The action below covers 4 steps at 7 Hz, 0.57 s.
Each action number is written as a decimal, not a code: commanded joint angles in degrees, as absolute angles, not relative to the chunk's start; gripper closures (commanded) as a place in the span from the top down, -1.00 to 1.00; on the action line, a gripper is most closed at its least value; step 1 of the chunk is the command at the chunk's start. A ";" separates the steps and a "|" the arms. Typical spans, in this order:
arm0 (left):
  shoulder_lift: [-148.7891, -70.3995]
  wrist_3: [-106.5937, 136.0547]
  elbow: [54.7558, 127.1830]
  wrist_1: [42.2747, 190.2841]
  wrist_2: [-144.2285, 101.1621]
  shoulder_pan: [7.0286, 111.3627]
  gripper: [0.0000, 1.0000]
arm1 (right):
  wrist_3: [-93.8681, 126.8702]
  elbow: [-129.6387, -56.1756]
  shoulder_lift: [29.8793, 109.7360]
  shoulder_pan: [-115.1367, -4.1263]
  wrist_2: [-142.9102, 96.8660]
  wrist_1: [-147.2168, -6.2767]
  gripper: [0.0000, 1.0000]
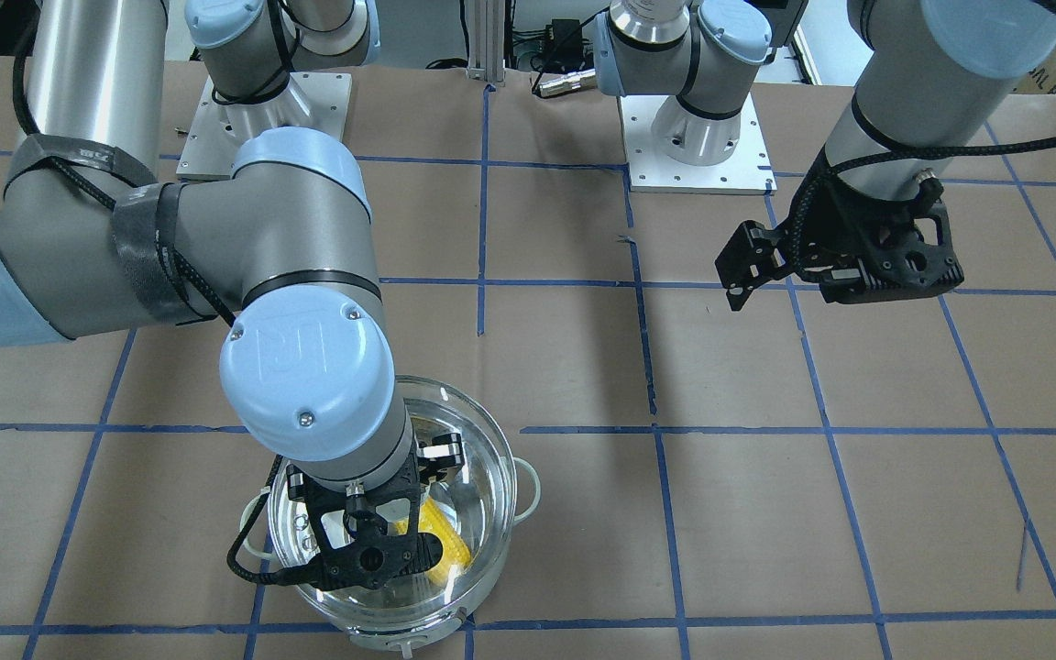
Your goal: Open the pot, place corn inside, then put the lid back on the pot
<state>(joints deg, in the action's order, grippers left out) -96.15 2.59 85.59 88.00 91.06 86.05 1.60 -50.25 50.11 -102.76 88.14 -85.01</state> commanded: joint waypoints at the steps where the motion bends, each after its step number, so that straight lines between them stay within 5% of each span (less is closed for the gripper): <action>1: -96.33 2.55 85.77 87.98 92.37 86.04 1.00 | 1.49 -51.76 50.01 -101.87 84.84 -87.26 -0.90; 4: -96.33 2.55 86.04 87.89 92.46 86.13 1.00 | 1.14 -52.21 50.10 -101.69 83.67 -87.63 -0.90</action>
<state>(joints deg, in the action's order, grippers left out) -96.34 2.57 85.89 87.92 92.40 86.12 1.32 -52.10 50.09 -101.74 83.80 -87.51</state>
